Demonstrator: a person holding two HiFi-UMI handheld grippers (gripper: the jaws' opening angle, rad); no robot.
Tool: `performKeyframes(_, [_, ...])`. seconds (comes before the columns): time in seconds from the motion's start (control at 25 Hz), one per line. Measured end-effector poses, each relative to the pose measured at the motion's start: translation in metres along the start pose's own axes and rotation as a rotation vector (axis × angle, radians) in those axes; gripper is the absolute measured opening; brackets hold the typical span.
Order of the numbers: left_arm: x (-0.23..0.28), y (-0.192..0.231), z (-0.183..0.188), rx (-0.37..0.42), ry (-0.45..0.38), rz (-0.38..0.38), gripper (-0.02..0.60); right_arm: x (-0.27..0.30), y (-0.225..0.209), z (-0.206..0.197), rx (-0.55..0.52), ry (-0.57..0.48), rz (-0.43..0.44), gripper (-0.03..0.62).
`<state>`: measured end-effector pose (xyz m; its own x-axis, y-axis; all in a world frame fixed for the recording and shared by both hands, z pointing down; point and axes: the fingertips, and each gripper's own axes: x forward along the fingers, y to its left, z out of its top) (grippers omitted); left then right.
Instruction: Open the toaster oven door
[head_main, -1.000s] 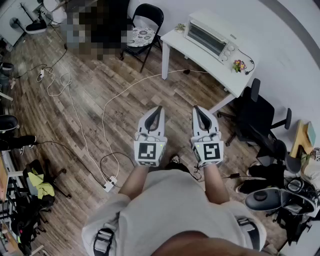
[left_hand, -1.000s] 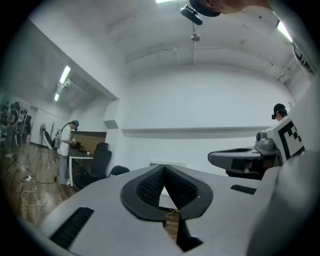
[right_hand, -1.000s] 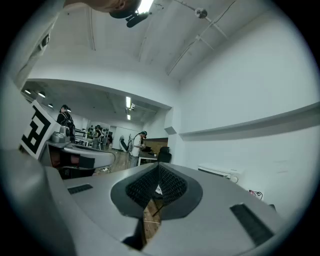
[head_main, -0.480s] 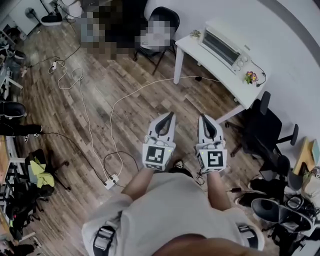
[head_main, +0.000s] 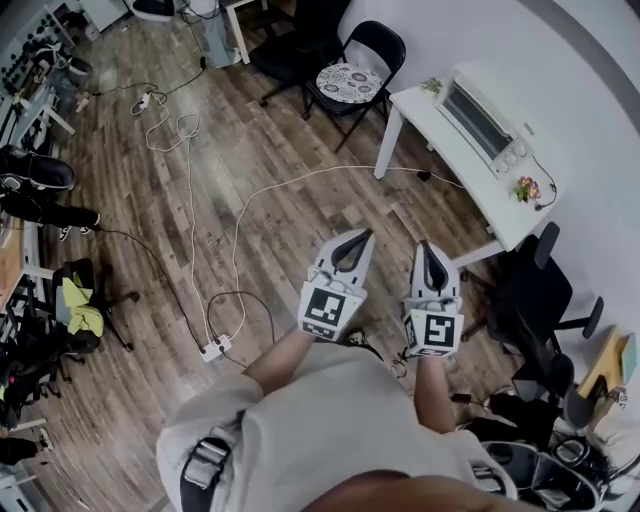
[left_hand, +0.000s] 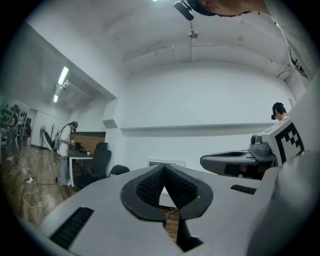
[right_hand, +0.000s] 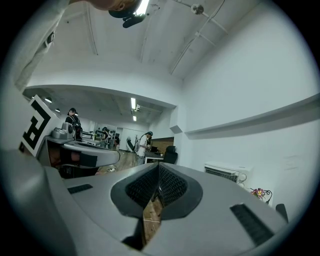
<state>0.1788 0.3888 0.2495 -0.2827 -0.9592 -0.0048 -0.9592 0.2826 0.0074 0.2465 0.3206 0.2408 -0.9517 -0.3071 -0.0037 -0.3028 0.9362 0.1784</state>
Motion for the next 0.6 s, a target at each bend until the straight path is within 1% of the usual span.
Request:
performKeyframes(0.28, [0.021, -0.027, -0.004, 0.007, -0.018, 0.019, 0.017, -0.004, -0.027, -0.009, -0.014, -0.010, 0.044, 0.028])
performKeyframes(0.44, [0.020, -0.037, -0.019, 0.019, 0.023, 0.043, 0.017, -0.009, -0.040, -0.024, 0.006, 0.001, 0.062, 0.044])
performKeyframes(0.6, [0.020, -0.031, -0.027, 0.002, 0.056, 0.066, 0.017, -0.008, -0.046, -0.030, 0.025, 0.003, 0.072, 0.049])
